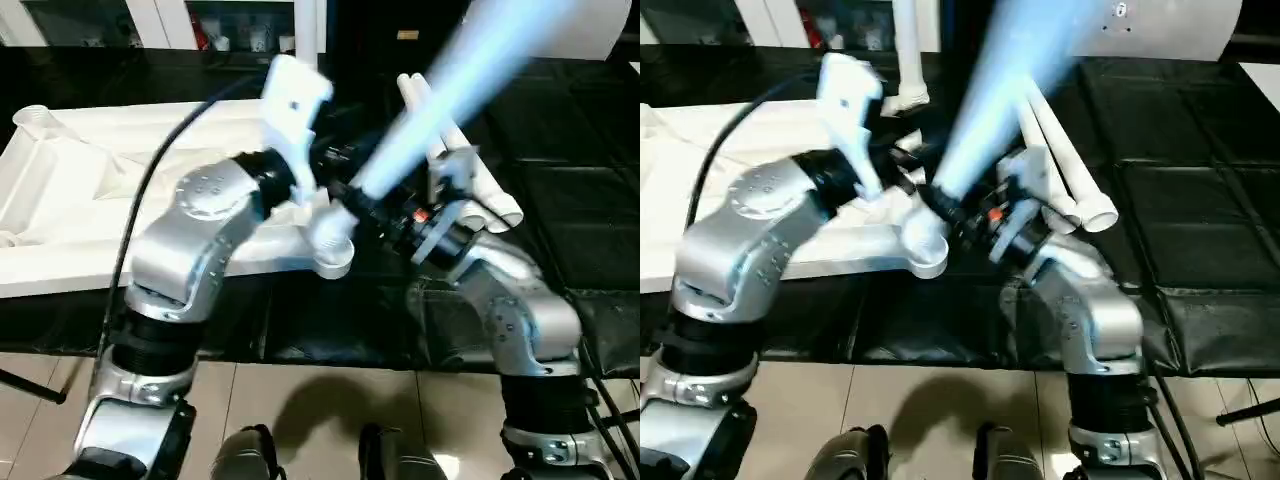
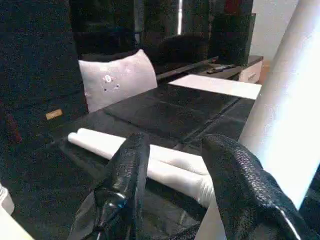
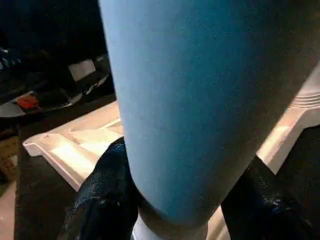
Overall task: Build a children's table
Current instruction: Pick table leg
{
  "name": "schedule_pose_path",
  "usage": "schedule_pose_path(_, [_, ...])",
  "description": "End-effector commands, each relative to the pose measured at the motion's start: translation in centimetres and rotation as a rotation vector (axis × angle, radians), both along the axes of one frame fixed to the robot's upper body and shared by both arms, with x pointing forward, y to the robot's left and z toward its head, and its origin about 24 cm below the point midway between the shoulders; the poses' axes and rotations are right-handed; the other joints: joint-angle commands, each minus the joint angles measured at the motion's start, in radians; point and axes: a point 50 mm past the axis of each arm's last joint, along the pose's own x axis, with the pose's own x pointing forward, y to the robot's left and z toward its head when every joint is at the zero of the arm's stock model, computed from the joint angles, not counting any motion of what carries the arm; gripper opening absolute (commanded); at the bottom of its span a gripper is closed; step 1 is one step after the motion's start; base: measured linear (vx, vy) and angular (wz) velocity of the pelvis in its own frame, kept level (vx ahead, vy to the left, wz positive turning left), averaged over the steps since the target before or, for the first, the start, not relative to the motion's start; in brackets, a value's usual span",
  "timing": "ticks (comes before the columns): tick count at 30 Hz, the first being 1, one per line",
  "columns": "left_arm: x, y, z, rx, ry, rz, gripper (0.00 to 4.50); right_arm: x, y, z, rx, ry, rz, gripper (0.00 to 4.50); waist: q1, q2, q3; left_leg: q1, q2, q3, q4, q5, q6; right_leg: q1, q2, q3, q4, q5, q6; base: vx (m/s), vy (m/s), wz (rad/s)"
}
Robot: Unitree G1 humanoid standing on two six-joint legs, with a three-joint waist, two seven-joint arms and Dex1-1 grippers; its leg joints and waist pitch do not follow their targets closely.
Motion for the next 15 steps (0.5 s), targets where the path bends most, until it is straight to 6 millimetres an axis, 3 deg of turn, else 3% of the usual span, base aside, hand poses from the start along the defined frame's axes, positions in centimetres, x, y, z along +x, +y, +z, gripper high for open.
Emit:
schedule_pose_path(1, [-0.6, -1.1, 0.3, -0.005, -0.026, -0.06, 2.42, 0.1, 0.7, 0.0, -0.02, -0.005, 0.015, 1.86, 0.002, -0.003, -0.119, 0.016, 0.015, -0.004, -0.057, -0.174, 0.046, 0.074, -0.061, 0.042, -0.081, -0.318, -0.171, 0.0, 0.0, 0.0])
schedule_pose_path(11, [0.3, 3.8, -0.4, 0.015, -0.013, 0.011, 2.42, 0.5, 0.5, 1.2, -0.056, -0.036, -0.012, 1.86, -0.003, 0.001, -0.126, 0.016, 0.014, -0.005, -0.055, -0.155, 0.042, 0.077, -0.06, 0.042, -0.072, -0.275, -0.188, 0.0, 0.0, 0.0])
schedule_pose_path(15, [-0.8, 5.1, -1.1, 0.049, -0.003, -0.076, 2.87, 0.6, 0.4, 1.5, -0.101, -0.037, -0.013, 1.86, -0.006, 0.003, -0.125, 0.022, 0.017, -0.002, -0.057, -0.173, 0.034, 0.071, -0.059, 0.043, -0.074, -0.296, -0.184, 0.0, 0.0, 0.0])
